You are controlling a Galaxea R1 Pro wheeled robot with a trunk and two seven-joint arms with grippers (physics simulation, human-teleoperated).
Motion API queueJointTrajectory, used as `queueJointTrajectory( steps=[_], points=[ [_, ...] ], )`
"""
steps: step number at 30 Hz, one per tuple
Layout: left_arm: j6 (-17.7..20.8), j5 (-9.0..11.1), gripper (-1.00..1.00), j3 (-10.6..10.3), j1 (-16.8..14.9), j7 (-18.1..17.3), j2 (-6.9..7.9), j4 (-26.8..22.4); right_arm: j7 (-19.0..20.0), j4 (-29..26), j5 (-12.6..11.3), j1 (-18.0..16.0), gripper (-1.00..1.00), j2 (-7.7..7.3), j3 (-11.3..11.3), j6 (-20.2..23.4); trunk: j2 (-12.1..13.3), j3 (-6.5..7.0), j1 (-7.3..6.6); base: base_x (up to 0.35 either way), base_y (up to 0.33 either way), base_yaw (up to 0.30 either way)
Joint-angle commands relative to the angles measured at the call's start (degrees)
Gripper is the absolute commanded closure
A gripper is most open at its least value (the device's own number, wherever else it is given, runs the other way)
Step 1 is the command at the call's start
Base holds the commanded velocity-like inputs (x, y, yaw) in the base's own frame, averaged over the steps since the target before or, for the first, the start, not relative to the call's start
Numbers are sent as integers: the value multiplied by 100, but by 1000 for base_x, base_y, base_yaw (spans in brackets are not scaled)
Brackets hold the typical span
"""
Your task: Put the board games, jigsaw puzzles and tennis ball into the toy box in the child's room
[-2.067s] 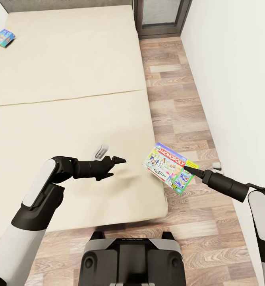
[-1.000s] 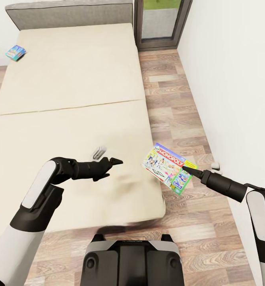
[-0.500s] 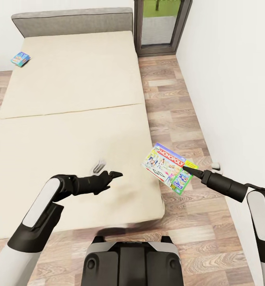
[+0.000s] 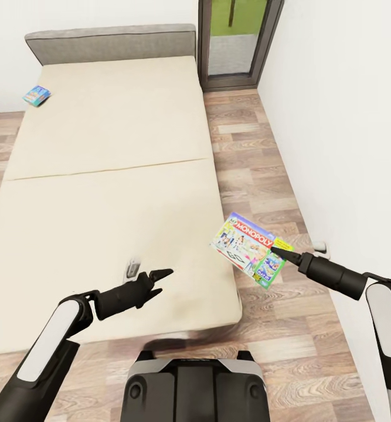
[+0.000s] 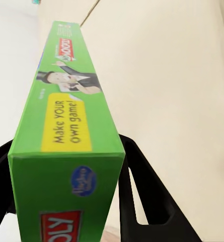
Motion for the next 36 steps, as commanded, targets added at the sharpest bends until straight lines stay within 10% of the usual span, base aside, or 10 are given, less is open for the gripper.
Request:
queueJointTrajectory(
  steps=[1, 23, 36],
  points=[
    [-1, 37, -100, 17, 70, -77, 9, -5, 41, -1, 25, 14, 100, 1, -9, 26, 36, 24, -20, 0, 0, 0],
    [-1, -55, -100, 83, 384, -1303, 32, -5, 36, 6, 72, 80, 100, -37, -53, 26, 918, 622, -503, 0, 0, 0],
    [-3, -58, -100, 271, 883, -1865, 169, -5, 37, 7, 77, 88, 100, -84, -54, 26, 918, 743, -503, 0, 0, 0]
  ],
)
